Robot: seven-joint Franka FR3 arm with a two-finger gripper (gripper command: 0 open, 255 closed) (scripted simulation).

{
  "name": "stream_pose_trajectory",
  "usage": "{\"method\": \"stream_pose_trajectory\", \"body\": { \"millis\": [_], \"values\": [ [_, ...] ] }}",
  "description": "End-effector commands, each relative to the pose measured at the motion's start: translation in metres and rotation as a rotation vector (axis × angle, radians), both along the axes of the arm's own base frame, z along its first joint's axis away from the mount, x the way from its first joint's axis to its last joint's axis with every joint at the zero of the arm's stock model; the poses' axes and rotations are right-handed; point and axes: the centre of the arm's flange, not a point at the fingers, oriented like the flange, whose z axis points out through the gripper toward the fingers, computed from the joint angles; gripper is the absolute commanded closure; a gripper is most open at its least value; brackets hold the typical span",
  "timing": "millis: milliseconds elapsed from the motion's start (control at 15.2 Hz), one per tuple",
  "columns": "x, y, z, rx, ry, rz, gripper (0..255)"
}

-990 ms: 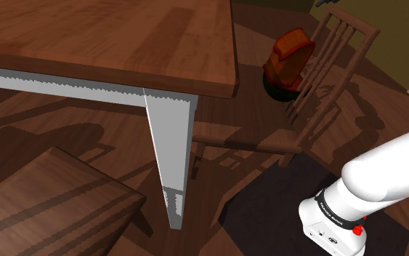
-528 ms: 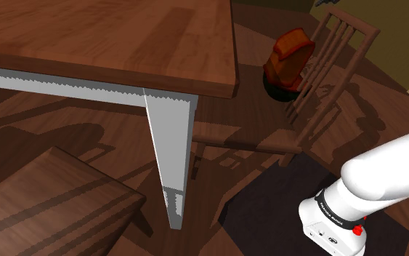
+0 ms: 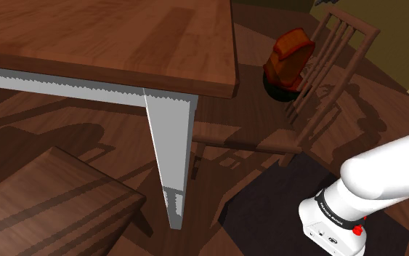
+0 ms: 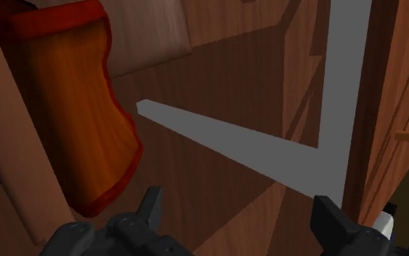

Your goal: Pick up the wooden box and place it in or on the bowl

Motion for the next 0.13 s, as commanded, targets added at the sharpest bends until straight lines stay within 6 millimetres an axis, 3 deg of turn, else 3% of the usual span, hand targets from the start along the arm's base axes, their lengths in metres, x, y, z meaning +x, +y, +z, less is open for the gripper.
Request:
{"method": "stream_pose_trajectory", "body": {
  "millis": [0, 66],
  "values": [
    [0.0126, -0.0261, -0.0536, -0.053, 0.145, -0.038, 0],
    [0.0138, -0.0310, -0.0626, -0.061, 0.165, -0.054, 0]
  ]
}}
